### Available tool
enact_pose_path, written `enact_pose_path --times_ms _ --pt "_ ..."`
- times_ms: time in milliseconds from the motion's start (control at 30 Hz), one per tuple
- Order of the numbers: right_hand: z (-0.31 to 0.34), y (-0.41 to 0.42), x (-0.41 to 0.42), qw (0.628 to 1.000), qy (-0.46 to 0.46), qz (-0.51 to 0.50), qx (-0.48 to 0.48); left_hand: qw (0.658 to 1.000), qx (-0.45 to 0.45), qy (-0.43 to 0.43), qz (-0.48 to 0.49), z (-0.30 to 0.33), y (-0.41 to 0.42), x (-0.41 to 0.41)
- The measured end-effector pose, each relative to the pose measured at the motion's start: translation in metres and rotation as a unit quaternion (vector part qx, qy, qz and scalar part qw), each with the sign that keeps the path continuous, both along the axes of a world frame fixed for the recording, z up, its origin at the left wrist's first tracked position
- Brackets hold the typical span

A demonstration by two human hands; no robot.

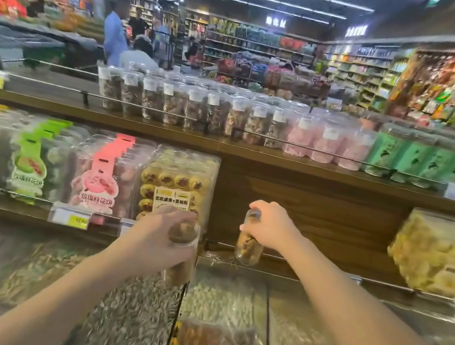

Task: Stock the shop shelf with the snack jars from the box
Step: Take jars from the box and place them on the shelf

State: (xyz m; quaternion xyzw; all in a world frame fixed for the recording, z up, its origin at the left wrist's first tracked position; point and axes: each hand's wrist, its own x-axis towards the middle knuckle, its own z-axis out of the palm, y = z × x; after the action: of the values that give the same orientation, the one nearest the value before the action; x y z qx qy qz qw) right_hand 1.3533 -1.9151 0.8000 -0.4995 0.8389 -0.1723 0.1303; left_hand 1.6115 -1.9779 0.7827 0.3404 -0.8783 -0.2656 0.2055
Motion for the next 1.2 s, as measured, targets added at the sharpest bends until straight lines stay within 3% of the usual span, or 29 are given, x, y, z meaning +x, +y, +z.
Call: enact_pose_path --times_ms 300,600,900,1200 --pt "-0.025 -0.064 -0.094 0.999 0.016 -0.014 -0.028 1.0 -0.012 -0.011 0.021 0.004 -0.005 -0.059" --pt "-0.086 -0.122 -0.138 0.999 -0.006 -0.038 -0.031 0.999 -0.018 -0.021 0.045 0.0 -0.019 -0.108" --pt "-0.095 -0.123 -0.154 0.998 0.056 -0.025 0.013 0.998 -0.01 -0.054 0.036 -0.013 -0.041 -0.143" --pt "-0.066 -0.065 -0.168 0.993 0.107 -0.046 -0.029 0.997 0.006 -0.074 0.032 -0.028 -0.091 -0.218"
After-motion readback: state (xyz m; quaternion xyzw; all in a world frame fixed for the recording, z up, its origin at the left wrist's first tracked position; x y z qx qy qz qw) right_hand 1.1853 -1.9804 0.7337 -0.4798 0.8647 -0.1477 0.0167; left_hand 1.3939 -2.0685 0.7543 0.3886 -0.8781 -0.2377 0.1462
